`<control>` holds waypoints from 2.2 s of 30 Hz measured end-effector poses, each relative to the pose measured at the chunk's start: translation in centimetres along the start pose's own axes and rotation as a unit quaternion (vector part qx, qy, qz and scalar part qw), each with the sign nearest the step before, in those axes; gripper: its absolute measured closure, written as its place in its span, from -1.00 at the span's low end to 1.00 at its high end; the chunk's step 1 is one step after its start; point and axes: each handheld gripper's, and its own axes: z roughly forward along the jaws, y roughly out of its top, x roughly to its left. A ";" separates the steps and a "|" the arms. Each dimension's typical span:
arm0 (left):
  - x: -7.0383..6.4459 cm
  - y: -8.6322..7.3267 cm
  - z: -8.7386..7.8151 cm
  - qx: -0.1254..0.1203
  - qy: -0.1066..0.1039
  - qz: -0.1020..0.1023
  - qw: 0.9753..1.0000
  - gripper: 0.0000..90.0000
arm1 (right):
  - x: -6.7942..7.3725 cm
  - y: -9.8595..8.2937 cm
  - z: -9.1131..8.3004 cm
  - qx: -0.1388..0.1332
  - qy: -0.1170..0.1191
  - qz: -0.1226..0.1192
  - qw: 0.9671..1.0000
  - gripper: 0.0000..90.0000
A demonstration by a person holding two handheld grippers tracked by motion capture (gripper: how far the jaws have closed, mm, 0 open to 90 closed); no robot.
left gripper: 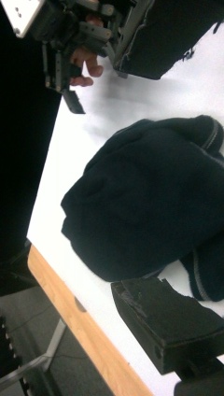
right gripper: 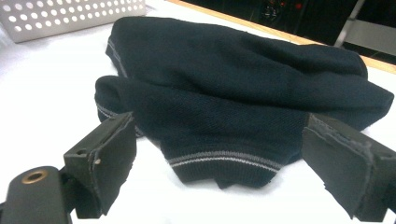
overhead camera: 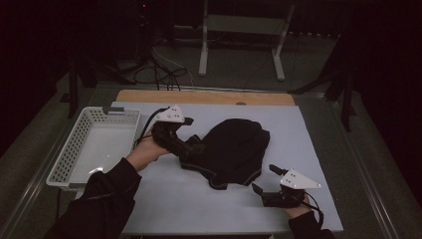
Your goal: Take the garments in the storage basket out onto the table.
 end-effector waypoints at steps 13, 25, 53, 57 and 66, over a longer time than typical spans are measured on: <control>-1.1 -3.6 0.8 0.017 -0.023 -0.014 0.999 -1.00 | 0.1 0.0 0.0 0.001 0.001 -0.005 1.000 -0.76; -2.6 -7.2 1.5 0.039 -0.049 -0.022 0.998 -1.00 | 0.1 0.1 0.0 0.001 0.000 -0.005 1.000 -0.76; -6.8 -14.5 -0.2 0.113 -0.078 0.009 0.990 -1.00 | 0.3 0.0 0.2 0.006 0.003 -0.007 1.000 -0.76; -7.1 -15.3 -1.1 0.115 -0.071 0.009 0.991 -1.00 | 0.3 0.0 0.1 0.005 0.003 -0.007 1.000 -0.76; -7.4 -16.2 -2.9 0.131 -0.062 0.011 0.989 -1.00 | 0.3 0.0 0.0 0.005 0.000 -0.008 1.000 -0.76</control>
